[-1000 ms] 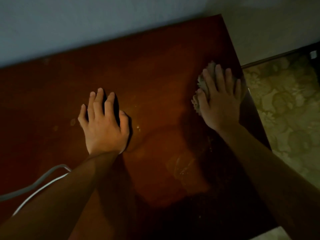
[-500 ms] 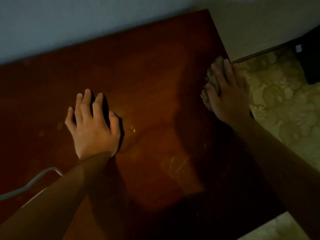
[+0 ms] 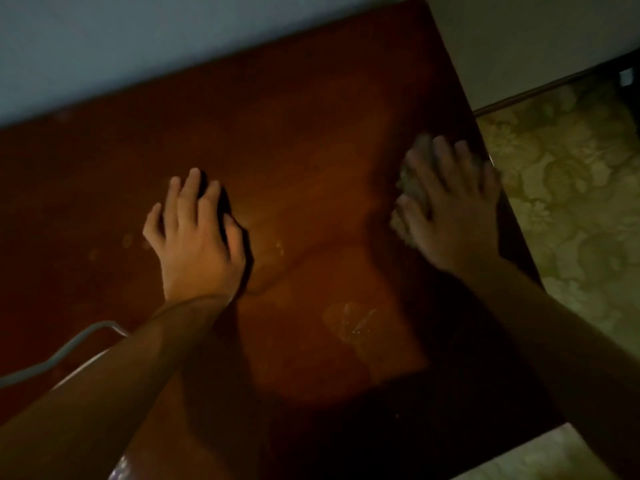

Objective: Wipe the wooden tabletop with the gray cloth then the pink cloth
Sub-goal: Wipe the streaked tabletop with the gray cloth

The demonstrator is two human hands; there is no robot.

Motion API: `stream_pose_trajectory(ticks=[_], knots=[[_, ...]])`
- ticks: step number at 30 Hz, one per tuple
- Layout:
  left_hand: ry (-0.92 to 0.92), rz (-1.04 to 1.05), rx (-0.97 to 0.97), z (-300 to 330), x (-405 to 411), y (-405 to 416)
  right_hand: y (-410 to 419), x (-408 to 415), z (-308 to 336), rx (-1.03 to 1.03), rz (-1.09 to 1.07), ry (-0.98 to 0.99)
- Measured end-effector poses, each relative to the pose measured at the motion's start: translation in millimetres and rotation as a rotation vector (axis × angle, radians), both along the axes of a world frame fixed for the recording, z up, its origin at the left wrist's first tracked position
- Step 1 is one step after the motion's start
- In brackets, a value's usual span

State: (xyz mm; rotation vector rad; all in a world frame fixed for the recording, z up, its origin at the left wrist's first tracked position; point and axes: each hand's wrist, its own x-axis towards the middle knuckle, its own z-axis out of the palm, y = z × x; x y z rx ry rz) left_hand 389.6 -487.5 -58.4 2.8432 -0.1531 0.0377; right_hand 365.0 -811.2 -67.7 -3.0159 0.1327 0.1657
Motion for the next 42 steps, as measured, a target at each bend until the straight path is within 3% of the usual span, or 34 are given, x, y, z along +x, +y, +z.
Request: stream_pose_trajectory(ticks=[3, 6, 9, 12, 17, 20, 25, 29, 36, 39, 42], knots=[[0.032, -0.19, -0.063, 5.8, -25.1, -13.9, -13.6, 7.9, 2.1, -0.018, -0.146, -0.022], [0.064, -0.226, -0.051, 3.0, -51.0, -26.1, 32.6, -20.7, -1.0, -0.006, -0.19, -0.058], [0.03, -0.222, 0.014, -3.8, -54.4, -26.4, 87.7, -71.7, -4.2, 0.028, 0.045, -0.054], [0.034, -0.222, 0.02, -7.9, -54.8, -25.7, 69.5, -80.5, -4.3, 0.071, 0.193, -0.035], [0.032, -0.221, 0.035, -10.8, -54.2, -26.0, -13.5, -36.6, -1.5, -0.002, -0.098, -0.034], [0.041, -0.22, 0.025, -11.2, -53.8, -25.2, 17.5, -43.3, -2.3, 0.001, -0.206, -0.039], [0.039, -0.216, 0.032, -11.3, -54.1, -27.4, 138.0, -138.5, -1.1, 0.072, 0.085, -0.037], [0.045, -0.218, 0.044, -10.7, -54.2, -26.6, 145.9, -146.6, -0.9, 0.115, 0.219, -0.01], [0.071, -0.212, 0.054, -7.5, -54.5, -28.5, 32.9, -59.4, -3.1, 0.018, -0.241, -0.023], [0.068, -0.222, 0.069, -7.9, -54.5, -27.6, 74.7, -74.9, -2.7, -0.022, -0.233, -0.05], [0.082, -0.221, 0.06, -7.6, -54.7, -27.4, 161.5, -139.1, -2.9, -0.015, -0.041, -0.036]])
